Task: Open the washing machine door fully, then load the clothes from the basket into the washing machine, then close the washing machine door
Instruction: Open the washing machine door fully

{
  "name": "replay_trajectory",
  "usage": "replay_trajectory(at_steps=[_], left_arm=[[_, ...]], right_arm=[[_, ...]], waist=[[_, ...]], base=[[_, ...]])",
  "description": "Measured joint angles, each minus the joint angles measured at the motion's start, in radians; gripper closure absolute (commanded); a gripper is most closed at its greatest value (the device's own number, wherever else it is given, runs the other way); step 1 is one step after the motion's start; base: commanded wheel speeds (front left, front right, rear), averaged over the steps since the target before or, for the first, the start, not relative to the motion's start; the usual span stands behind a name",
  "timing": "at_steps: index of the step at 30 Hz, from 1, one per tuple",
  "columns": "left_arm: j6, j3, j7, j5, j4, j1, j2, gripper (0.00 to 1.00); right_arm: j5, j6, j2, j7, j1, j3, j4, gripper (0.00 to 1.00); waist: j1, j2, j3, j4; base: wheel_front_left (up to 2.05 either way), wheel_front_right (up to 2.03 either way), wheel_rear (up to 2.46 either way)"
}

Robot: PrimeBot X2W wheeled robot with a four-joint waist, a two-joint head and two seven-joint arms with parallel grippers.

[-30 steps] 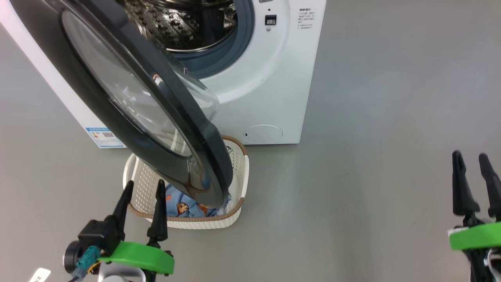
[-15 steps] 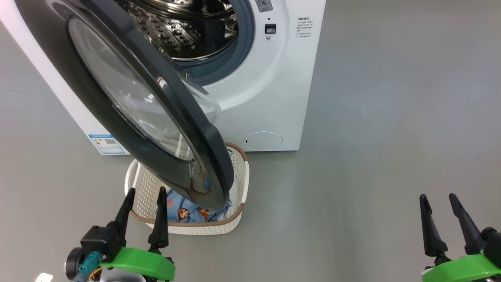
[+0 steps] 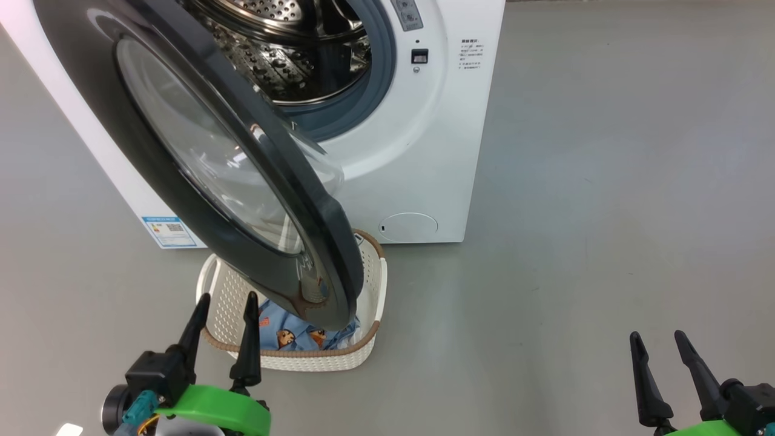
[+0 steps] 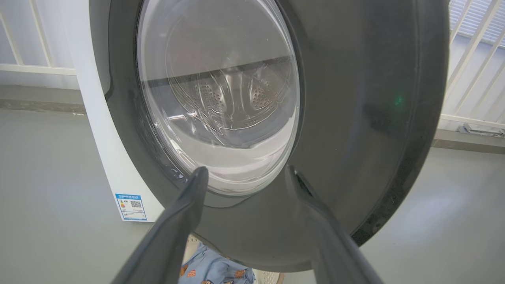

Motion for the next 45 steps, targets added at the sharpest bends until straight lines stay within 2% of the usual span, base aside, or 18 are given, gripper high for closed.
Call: replay_trajectory(at_steps=[12, 13, 15, 16, 26, 32, 40, 45], left_arm=[[0.000, 0.000, 0.000, 0.000, 0.001, 0.010, 0.000, 0.00], [0.000, 0.000, 0.000, 0.000, 0.002, 0.014, 0.000, 0.21], [0.000, 0.001, 0.000, 0.000, 0.002, 0.016, 0.000, 0.88], [0.000, 0.001, 0.000, 0.000, 0.002, 0.016, 0.000, 1.00], [0.011, 0.006, 0.000, 0.000, -0.003, 0.015, 0.001, 1.00], [0.060, 0.021, 0.000, 0.001, -0.060, 0.003, 0.000, 1.00], [0.119, 0.014, 0.000, 0.061, -0.291, -0.112, 0.000, 1.00], [0.142, -0.045, -0.003, 0.116, -0.429, -0.174, 0.000, 1.00]], right_arm=[[-0.007, 0.000, 0.003, 0.000, 0.001, 0.018, 0.002, 0.00], [-0.007, 0.000, 0.003, 0.000, 0.001, 0.018, 0.002, 0.00], [-0.007, 0.000, 0.004, 0.000, 0.001, 0.018, 0.002, 0.00], [-0.007, 0.000, 0.004, 0.000, 0.001, 0.019, 0.002, 0.00], [-0.007, 0.000, 0.007, 0.000, 0.001, 0.021, 0.000, 0.00], [-0.007, 0.000, 0.007, 0.000, 0.003, 0.022, -0.002, 0.00], [-0.007, 0.000, 0.005, 0.000, 0.018, 0.030, -0.003, 0.00], [-0.007, 0.000, 0.002, 0.000, 0.018, 0.045, -0.002, 0.00]], waist=[[0.0001, 0.0000, -0.004, -0.001], [0.0001, 0.0001, -0.005, -0.001], [0.0001, 0.0000, -0.005, -0.003], [0.0001, 0.0000, -0.005, -0.004], [0.0001, 0.0001, -0.004, -0.003], [0.0001, 0.0000, -0.003, 0.004], [0.0001, 0.0000, 0.000, 0.012], [0.0000, 0.0000, -0.005, 0.014]], base=[[0.00, 0.00, 0.00], [0.00, 0.00, 0.00], [0.00, 0.00, 0.00], [0.00, 0.00, 0.00], [0.00, 0.00, 0.00], [0.00, 0.00, 0.00], [0.00, 0.00, 0.00], [0.00, 0.00, 0.00]])
